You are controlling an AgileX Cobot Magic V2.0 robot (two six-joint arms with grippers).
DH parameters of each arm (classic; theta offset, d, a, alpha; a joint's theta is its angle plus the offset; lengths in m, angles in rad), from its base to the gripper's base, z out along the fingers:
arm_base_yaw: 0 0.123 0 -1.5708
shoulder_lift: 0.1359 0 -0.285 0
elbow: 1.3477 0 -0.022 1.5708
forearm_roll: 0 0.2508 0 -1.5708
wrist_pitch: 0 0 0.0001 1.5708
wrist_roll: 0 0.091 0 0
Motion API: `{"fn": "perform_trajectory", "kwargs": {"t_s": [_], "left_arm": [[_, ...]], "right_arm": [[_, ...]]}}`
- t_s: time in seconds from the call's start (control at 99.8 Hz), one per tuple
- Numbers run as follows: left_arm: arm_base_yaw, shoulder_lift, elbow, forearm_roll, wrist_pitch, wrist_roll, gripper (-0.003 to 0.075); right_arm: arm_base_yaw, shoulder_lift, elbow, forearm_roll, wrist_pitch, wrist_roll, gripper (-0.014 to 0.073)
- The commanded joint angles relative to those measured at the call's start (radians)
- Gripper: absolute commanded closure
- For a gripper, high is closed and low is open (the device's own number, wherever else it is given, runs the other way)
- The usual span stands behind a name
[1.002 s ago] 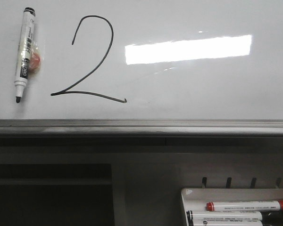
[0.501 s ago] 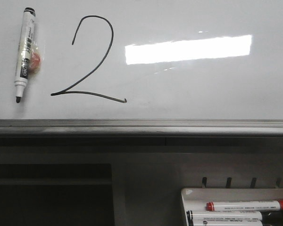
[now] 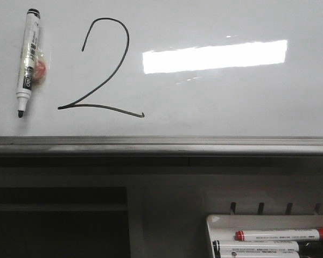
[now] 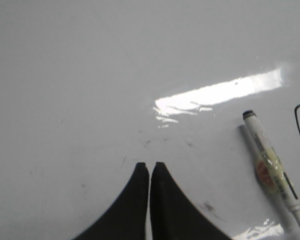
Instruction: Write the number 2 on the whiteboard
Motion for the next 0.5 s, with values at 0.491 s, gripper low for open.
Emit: {"fn": "perform_trajectory", "kwargs": {"t_s": [0.491], "left_arm": [[0.142, -0.105, 0.17, -0.241, -0.139, 0.029, 0.0741]], "right_arm": [[-0.005, 0.006, -0.024, -0.013, -0.08, -0.002, 0.0665]]}}
